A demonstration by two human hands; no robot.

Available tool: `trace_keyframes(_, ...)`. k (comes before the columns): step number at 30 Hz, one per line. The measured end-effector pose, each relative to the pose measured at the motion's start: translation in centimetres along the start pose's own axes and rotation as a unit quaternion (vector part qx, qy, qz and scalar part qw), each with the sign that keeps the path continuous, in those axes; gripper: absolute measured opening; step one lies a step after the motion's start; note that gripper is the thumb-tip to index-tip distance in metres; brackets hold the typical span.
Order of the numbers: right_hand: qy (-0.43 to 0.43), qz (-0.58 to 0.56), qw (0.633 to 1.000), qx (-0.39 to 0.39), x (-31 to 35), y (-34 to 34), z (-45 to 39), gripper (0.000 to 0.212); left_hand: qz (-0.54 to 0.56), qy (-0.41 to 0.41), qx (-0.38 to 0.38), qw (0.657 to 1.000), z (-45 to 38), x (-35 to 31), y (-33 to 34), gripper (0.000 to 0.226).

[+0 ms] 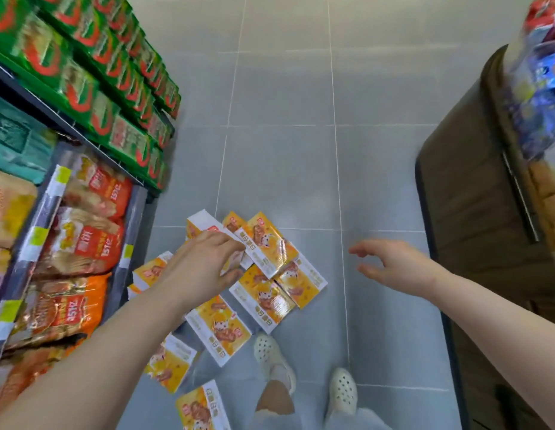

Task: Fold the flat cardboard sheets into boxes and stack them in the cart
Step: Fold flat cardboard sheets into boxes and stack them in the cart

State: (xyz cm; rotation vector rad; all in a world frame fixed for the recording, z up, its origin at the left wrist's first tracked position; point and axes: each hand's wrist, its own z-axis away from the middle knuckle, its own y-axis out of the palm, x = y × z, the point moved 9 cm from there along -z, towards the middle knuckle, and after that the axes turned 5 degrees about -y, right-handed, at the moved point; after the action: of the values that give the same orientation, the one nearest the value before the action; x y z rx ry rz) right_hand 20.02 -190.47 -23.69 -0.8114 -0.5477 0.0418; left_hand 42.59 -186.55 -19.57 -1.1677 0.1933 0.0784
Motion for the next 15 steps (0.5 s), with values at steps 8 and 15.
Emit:
trace_keyframes(8,0.048,-0.056,0.997,-0.018,-1.9,3.5,-11.6,0.039,-0.015,-0.001,0.057,0.998,-12.0,6.8,5.8,0.045)
trace_keyframes(15,0.077,-0.127,0.989,0.001,-8.5,12.4,-23.5,0.039,0.003,-0.058,0.092,0.994,-22.4,12.4,17.8,0.046)
